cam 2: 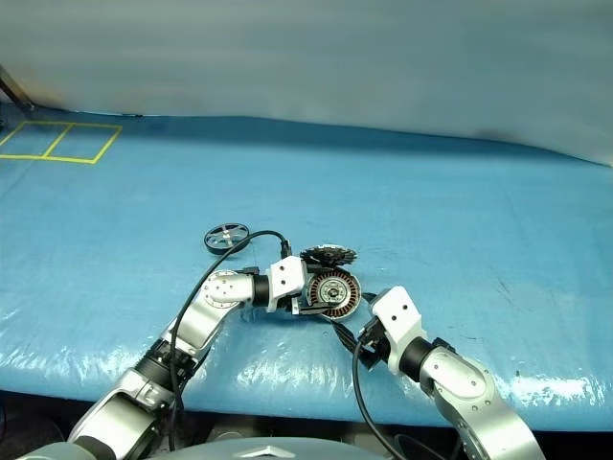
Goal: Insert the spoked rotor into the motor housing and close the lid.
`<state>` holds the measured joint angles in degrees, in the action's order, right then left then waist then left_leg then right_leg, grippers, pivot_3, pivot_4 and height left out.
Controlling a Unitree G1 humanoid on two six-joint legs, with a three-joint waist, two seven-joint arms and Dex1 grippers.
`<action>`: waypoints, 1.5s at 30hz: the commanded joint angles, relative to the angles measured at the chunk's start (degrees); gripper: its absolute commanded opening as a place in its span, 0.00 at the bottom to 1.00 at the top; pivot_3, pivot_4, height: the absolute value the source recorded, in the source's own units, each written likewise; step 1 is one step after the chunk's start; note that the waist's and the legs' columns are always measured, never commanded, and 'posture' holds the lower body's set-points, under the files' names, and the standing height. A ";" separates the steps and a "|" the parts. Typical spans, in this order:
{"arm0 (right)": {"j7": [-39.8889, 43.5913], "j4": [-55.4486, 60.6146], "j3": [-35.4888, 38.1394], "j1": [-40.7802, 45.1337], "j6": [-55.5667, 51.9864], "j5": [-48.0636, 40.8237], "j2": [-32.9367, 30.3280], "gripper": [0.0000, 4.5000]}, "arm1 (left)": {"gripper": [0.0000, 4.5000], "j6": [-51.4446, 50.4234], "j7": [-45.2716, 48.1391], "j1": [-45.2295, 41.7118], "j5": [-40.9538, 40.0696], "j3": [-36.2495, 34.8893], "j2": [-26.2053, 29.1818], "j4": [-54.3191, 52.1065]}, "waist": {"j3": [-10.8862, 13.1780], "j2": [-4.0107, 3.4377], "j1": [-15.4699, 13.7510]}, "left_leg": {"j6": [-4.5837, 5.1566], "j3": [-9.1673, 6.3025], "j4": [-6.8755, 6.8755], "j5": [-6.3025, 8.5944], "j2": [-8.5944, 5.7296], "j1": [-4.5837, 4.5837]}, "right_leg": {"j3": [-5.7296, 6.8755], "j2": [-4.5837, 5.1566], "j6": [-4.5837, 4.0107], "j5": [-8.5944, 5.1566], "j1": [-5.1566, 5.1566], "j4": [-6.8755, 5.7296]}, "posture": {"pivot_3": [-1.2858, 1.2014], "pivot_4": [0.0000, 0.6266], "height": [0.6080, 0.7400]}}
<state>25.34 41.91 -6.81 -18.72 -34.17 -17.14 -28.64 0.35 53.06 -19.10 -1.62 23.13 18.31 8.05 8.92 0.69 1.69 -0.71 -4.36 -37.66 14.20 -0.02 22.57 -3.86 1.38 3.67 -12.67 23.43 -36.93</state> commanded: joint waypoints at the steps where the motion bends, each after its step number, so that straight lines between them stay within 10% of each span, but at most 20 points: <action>1: 1.06 0.96 0.73 0.57 2.04 -1.04 0.42 0.91 | 0.80 -1.12 2.24 2.10 -4.26 -2.09 1.35 -6.58 | 0.00 0.00 -0.05 | 0.00 0.00 0.02 0.00 0.00 0.01 | 0.00 0.00 0.00 0.00 0.02 0.00 | 0.52 0.24 1.00; 5: 1.87 0.39 1.78 1.15 3.13 -2.64 1.66 0.76 | 0.81 -2.54 3.41 5.90 -8.65 -4.52 3.22 -11.34 | 0.01 -0.02 -0.15 | 0.01 0.00 0.06 0.01 0.00 0.03 | 0.00 0.03 -0.01 -0.01 0.04 0.02 | 0.52 0.24 1.00; 15: 2.97 -3.70 -1.56 7.41 3.08 -2.32 2.67 0.02 | 0.81 -6.56 2.37 11.80 -13.45 -7.94 4.92 -15.87 | 0.02 -0.03 -0.15 | 0.02 0.03 -0.01 0.01 0.00 0.01 | -0.01 0.03 -0.02 -0.01 0.02 0.01 | 0.52 0.24 1.00; 45: 2.22 -18.74 -9.43 14.48 2.97 6.93 4.10 0.01 | 0.81 -12.92 -0.65 16.02 -16.57 -9.57 6.72 -21.55 | 0.02 -0.07 0.03 | 0.02 0.06 0.00 0.01 0.01 -0.03 | -0.01 0.02 -0.05 0.00 0.02 -0.01 | 0.52 0.24 1.00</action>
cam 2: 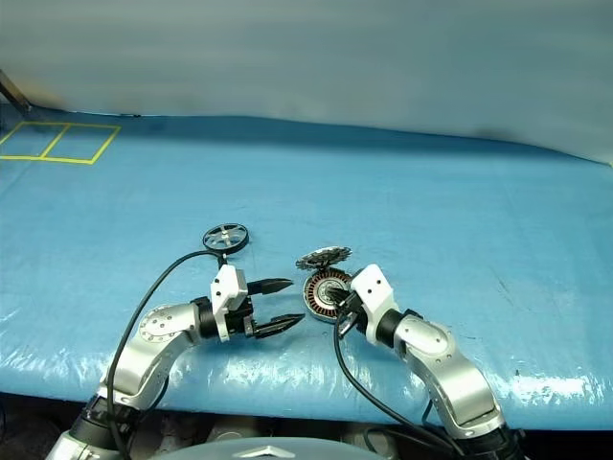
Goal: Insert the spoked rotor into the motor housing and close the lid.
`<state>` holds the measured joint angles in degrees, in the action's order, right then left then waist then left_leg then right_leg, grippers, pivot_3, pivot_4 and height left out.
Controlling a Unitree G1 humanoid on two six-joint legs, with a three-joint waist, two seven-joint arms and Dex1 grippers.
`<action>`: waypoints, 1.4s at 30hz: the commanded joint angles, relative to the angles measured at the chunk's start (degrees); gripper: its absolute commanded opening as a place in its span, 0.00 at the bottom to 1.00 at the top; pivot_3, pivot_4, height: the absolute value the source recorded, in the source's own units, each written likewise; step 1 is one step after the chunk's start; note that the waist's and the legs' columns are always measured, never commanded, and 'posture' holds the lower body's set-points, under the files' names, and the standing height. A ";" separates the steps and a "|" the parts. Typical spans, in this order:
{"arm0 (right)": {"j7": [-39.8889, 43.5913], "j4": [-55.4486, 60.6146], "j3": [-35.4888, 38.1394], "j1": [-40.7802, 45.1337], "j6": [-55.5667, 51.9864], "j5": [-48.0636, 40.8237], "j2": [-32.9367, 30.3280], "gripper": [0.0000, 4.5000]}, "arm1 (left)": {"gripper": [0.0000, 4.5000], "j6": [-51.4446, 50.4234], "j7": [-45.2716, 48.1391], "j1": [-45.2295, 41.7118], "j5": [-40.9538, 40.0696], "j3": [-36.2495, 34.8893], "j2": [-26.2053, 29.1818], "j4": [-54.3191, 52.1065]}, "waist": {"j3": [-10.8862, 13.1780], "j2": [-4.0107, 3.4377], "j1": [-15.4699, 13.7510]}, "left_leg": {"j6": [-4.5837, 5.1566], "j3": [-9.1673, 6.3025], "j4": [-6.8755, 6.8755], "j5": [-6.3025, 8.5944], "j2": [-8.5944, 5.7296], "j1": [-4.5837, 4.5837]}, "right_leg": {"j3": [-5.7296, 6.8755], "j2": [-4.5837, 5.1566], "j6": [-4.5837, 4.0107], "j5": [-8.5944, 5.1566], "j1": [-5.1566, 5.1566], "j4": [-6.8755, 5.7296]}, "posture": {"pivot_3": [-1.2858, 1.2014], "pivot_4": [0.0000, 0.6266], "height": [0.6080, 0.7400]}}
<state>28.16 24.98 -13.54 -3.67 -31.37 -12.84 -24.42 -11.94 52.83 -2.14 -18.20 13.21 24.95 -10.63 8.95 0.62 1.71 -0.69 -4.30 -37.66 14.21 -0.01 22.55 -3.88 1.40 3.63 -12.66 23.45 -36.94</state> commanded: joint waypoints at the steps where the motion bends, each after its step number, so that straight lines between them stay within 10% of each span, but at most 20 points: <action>1: -1.21 -2.34 -3.04 -0.55 0.58 3.36 0.35 0.01 | 0.81 -0.98 -0.54 -1.14 -0.07 0.37 0.08 -3.12 | -0.02 0.00 0.02 | 0.00 0.00 0.00 0.00 0.00 -0.01 | 0.00 -0.01 0.00 0.00 -0.01 0.00 | 0.52 0.24 1.00; 12: -2.34 -4.84 -5.63 -0.25 1.97 6.23 3.86 0.01 | 0.81 -2.80 -1.59 -1.48 -0.12 -0.04 0.33 -4.27 | -0.11 0.07 0.44 | 0.00 0.05 -0.03 0.00 0.06 -0.09 | 0.00 -0.03 -0.08 0.06 -0.04 -0.01 | 0.52 0.24 1.00; 19: 3.14 7.19 5.76 -4.89 2.92 -11.85 7.44 0.01 | 0.81 -4.44 -2.41 -0.07 -2.51 -3.76 1.91 -5.69 | -0.01 -0.03 0.31 | 0.00 0.00 0.04 0.00 0.08 0.03 | 0.02 -0.03 -0.10 0.05 0.06 0.02 | 0.52 0.24 1.00; 42: 4.78 15.44 -1.30 -4.26 -1.29 -5.17 -8.67 0.01 | 0.81 -7.86 -16.18 -15.61 8.45 -12.51 6.91 9.74 | 0.08 -0.04 -0.07 | 0.00 0.02 -0.02 0.00 0.00 0.06 | 0.04 0.00 -0.02 0.10 0.07 0.04 | 0.52 0.24 1.00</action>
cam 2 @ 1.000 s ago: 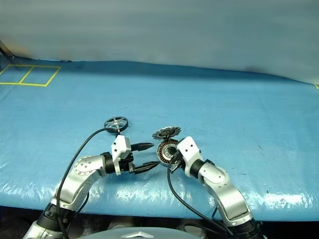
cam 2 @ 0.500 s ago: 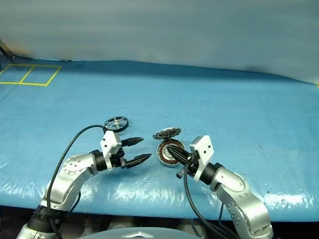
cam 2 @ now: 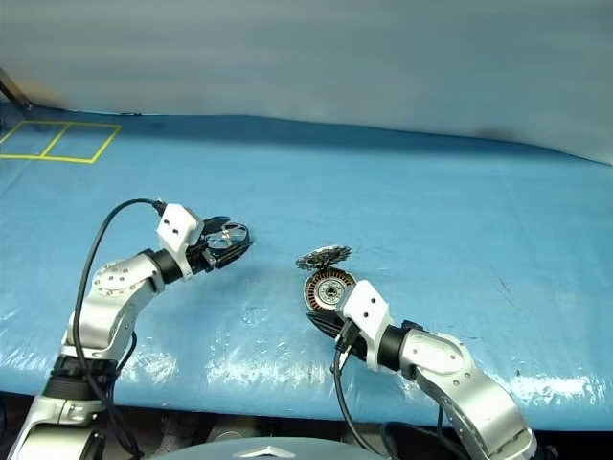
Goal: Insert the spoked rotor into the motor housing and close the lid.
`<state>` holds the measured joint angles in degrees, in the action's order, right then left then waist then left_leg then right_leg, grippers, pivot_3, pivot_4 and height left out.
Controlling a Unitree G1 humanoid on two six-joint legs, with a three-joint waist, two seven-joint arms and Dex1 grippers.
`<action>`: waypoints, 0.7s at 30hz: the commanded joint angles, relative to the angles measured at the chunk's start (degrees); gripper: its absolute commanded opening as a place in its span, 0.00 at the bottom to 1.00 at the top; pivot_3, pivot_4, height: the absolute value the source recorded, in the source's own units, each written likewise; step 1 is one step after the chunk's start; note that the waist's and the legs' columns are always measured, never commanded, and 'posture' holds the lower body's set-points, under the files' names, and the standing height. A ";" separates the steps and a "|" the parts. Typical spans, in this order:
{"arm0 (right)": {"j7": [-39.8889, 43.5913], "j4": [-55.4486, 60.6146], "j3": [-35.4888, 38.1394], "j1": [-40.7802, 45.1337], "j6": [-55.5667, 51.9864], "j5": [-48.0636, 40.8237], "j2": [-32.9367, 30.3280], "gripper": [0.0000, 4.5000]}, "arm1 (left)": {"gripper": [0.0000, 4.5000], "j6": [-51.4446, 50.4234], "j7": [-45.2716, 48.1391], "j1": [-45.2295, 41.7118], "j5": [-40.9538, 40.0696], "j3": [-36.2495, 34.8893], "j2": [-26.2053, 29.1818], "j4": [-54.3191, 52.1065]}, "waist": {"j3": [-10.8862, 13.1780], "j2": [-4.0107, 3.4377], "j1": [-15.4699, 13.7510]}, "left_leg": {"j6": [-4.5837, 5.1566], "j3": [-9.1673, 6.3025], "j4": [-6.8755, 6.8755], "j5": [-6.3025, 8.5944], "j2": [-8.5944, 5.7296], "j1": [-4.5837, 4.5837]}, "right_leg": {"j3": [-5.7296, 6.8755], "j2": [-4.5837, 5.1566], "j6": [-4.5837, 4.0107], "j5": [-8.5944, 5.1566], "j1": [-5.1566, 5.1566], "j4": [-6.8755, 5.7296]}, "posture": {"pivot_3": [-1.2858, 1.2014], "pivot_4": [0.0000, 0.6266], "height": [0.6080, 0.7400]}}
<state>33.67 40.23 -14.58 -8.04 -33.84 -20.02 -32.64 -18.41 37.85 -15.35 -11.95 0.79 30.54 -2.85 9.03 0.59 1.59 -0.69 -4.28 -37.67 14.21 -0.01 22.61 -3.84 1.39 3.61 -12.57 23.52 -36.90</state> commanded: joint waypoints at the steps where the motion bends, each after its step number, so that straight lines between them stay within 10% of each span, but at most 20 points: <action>1: -0.93 0.03 -0.42 0.11 1.27 2.40 -0.34 0.01 | 0.81 -2.64 -1.39 -3.52 2.42 -0.11 1.52 2.61 | 0.00 0.01 0.06 | 0.00 0.00 0.01 0.00 0.01 0.00 | 0.00 -0.01 0.00 0.00 0.00 0.00 | 0.52 0.24 1.00; 13: -1.74 -0.45 -0.88 -0.29 1.05 5.32 -0.31 0.01 | 0.81 -5.37 20.96 -15.04 3.83 7.29 15.18 10.13 | 0.05 0.08 0.32 | -0.01 0.01 0.06 -0.01 0.01 0.02 | 0.02 -0.01 -0.02 -0.01 0.05 -0.02 | 0.52 0.24 1.00; 21: -1.90 -2.31 -2.35 1.34 1.38 6.80 1.20 0.01 | 0.81 6.68 32.03 -34.43 16.50 19.31 15.30 37.79 | 0.16 0.25 0.40 | 0.00 0.00 -0.01 -0.01 0.03 0.10 | 0.03 -0.08 -0.03 -0.01 0.08 -0.04 | 0.52 0.24 1.00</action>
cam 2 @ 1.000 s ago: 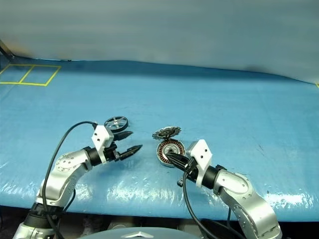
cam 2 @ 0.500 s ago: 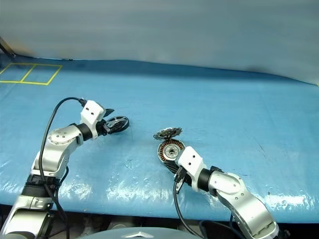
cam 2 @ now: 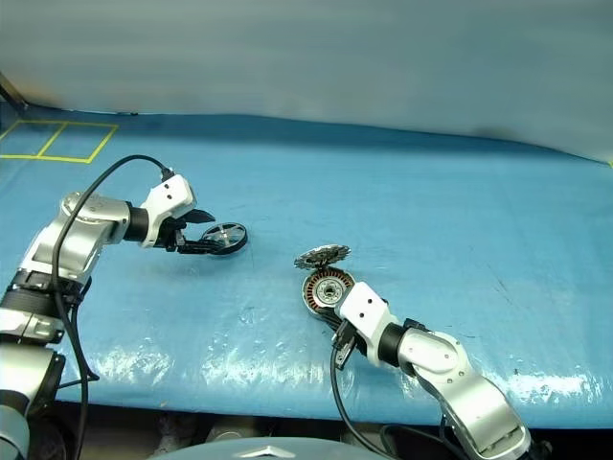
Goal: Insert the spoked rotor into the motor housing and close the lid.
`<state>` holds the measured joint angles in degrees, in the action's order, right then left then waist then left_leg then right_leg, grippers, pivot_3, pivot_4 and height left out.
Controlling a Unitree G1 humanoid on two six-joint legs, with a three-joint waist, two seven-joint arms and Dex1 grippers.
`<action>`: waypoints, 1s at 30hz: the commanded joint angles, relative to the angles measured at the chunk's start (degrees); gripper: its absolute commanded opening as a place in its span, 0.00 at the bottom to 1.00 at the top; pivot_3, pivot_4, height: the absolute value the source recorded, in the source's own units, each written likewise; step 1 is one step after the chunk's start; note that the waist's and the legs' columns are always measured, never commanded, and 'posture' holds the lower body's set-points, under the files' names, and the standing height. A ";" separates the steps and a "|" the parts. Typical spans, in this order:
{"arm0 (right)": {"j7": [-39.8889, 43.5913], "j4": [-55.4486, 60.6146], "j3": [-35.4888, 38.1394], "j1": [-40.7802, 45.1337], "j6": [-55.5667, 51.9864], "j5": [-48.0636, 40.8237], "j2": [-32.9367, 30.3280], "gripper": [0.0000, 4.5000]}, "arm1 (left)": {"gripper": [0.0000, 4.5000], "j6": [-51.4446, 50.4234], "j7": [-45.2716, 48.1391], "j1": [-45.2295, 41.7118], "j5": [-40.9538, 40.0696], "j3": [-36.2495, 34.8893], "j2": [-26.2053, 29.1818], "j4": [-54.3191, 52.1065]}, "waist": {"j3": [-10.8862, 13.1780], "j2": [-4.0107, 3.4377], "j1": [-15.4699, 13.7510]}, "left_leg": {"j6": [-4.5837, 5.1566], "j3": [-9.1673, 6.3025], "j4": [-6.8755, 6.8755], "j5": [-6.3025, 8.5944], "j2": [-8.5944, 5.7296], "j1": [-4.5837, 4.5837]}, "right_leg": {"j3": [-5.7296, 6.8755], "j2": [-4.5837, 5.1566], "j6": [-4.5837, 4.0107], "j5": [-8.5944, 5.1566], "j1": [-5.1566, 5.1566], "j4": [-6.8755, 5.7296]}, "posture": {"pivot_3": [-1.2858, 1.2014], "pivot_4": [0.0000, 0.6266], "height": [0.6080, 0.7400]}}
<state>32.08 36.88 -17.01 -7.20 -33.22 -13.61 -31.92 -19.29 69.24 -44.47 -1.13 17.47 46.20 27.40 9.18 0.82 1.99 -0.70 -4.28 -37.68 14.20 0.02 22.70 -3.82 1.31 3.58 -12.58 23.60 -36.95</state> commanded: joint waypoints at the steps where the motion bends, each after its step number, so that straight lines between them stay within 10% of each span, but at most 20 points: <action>1: -0.59 1.12 0.05 0.36 0.80 0.63 0.64 0.01 | 0.81 9.33 0.47 -7.14 6.32 2.84 -1.31 10.29 | 0.01 0.02 0.00 | 0.00 0.00 0.00 0.00 0.00 0.03 | 0.00 0.00 0.01 0.01 0.01 0.01 | 0.52 0.24 1.00; 30: -5.86 0.49 -0.76 -5.96 3.28 5.85 3.32 0.01 | 0.81 27.47 5.04 -12.86 13.78 2.50 -7.13 25.43 | 0.04 0.07 0.07 | 0.10 -0.03 -0.27 0.05 0.00 0.21 | -0.02 0.00 0.39 0.22 0.05 -0.05 | 0.52 0.24 1.00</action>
<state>26.31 37.24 -17.67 -13.44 -30.45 -8.31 -28.73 7.31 74.30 -56.08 12.48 21.00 38.42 54.16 9.21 0.89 2.06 -0.60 -4.31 -37.96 14.25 0.02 22.90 -3.83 1.30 3.97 -12.36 23.65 -37.01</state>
